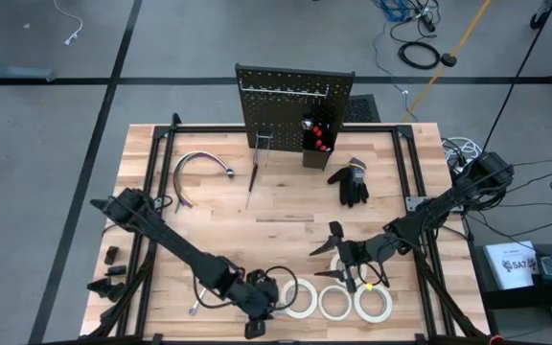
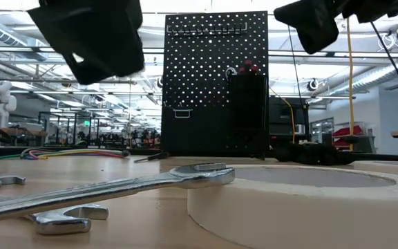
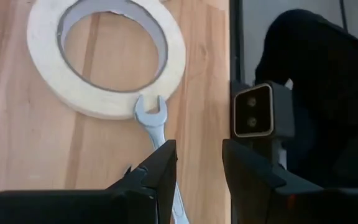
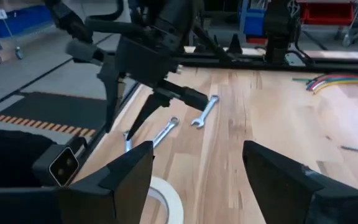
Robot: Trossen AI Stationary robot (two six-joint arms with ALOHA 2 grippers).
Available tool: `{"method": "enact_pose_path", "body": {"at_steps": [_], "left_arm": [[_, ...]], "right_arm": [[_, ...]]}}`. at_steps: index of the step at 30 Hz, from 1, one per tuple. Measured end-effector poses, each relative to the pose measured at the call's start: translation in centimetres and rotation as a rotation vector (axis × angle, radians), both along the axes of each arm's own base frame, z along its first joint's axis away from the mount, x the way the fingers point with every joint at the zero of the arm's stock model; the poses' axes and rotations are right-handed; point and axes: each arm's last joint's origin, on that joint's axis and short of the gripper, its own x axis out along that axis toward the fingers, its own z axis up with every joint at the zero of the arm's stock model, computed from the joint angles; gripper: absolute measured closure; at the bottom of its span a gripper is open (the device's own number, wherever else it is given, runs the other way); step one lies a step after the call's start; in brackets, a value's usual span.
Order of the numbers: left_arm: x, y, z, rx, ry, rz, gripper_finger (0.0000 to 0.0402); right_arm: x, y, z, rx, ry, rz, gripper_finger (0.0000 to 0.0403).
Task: Hang tools onto peg board
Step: Hang the silver wrench on the peg board
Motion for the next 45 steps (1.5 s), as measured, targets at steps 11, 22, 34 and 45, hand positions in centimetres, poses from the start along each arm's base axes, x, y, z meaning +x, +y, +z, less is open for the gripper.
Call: {"method": "enact_pose_path", "body": {"at_steps": [11, 22, 34, 45], "left_arm": [[0.8, -0.6, -0.9, 0.145, 0.059, 0.064, 0.0272], [0.9, -1.1, -2.7, 0.163, 0.088, 0.053, 0.0272], [1.3, -1.3, -4.7, 0.175, 0.110, 0.039, 0.0272], [2.0, -0.4, -5.3, 0.238, 0.095, 0.028, 0.0342]], "right_arm": [[0.1, 0.1, -0.2, -0.013, 0.112, -0.011, 0.0161], [0.2, 0.1, -0.2, -0.026, 0.130, -0.014, 0.0161], [0.2, 0.1, -0.2, -0.028, 0.132, -0.016, 0.0161], [0.2, 0.1, -0.2, -0.029, 0.132, -0.017, 0.0161]]}}
